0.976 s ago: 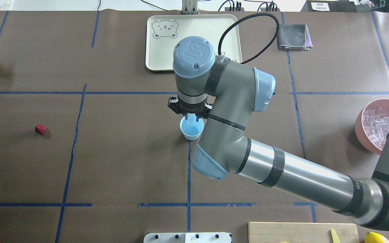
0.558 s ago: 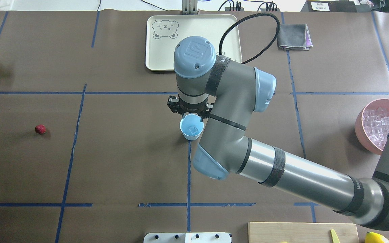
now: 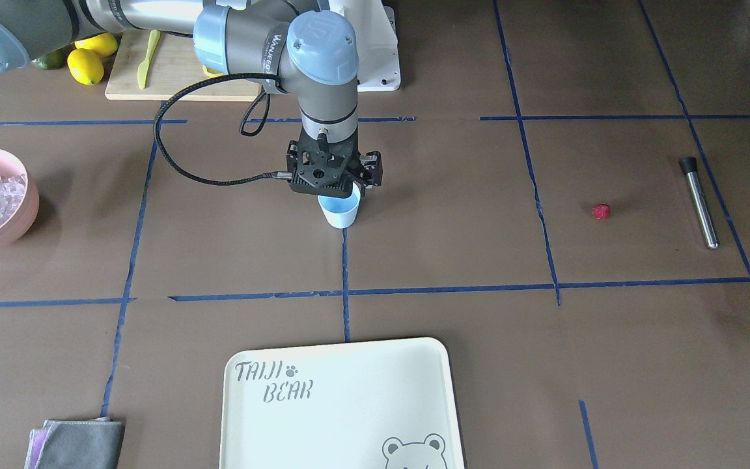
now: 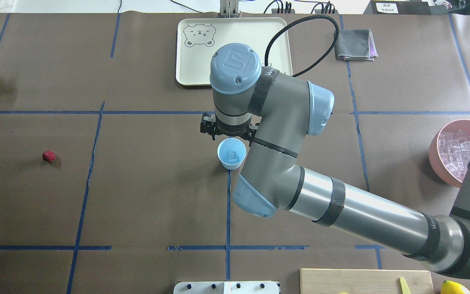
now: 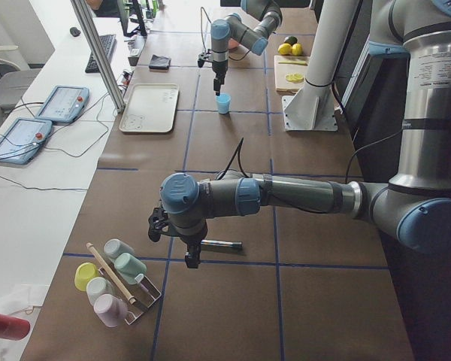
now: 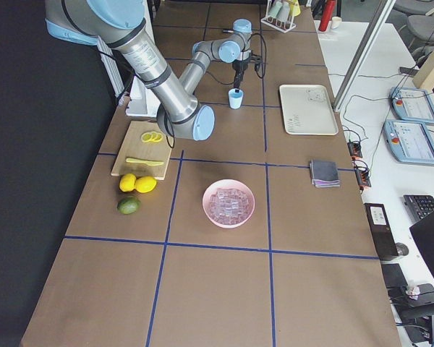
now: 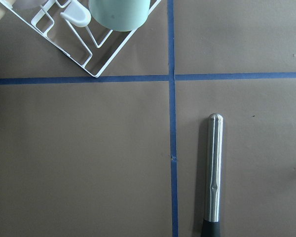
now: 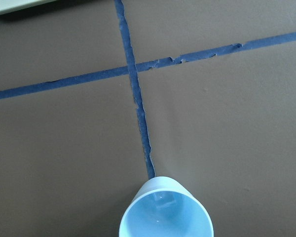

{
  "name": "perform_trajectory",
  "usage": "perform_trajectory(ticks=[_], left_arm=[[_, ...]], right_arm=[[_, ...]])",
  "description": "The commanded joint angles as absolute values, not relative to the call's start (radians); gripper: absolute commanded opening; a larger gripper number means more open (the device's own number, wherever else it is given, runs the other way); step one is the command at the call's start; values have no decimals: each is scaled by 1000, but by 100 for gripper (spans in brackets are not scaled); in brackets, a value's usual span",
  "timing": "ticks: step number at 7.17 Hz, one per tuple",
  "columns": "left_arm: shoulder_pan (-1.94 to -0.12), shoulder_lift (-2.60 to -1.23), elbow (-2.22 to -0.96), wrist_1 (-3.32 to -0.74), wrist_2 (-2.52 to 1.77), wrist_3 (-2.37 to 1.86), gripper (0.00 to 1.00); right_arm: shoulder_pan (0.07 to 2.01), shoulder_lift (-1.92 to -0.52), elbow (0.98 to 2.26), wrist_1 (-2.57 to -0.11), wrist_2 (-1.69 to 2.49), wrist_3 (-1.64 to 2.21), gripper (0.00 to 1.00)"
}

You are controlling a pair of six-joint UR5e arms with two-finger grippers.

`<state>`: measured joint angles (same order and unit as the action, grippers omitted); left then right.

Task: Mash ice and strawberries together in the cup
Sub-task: 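Move the right gripper back over the pink bowl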

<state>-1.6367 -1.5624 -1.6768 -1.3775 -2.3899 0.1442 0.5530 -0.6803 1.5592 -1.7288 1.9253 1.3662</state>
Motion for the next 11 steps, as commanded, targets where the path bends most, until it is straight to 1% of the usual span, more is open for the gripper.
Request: perform_trajectory(ticks=[1,2,3,4,5,6,9,10,11], left_arm=[[-1637,-1565,-1677,-1378,-2390,144,100],[-1637,-1565,-1677,-1378,-2390,144,100],[-1637,-1565,-1678,-1378,-2390,144,100],[-1637,-1565,-1678,-1378,-2391,143,100],[-1637,-1565,-1690,-1378,-2390,143,100],[-1637,-1563,-1703,-1376,-2390,141,100],[-1638,-1557,-1721,-1373,-2390,141,100],[-1637,-1554,-1723,-1373,-2391,141,100],[-1638,-1552,-1723,-1373,-2391,141,100]], right_arm=[[586,-690,1606,-1738,1930,1368,99],[633,-778,1738,-1771,1936,1352,100],[682,-908,1900,-1778,1942,1304,99],[727,-1030,2028,-1776,1944,1225,100],[771,-1146,2114,-1775,1948,1122,99],[846,-1264,2150,-1773,1986,983,100],[1119,-1519,2138,-1769,2152,568,100],[1158,-1546,2138,-1769,2172,476,100],[1169,-1592,2134,-1769,2178,468,99]])
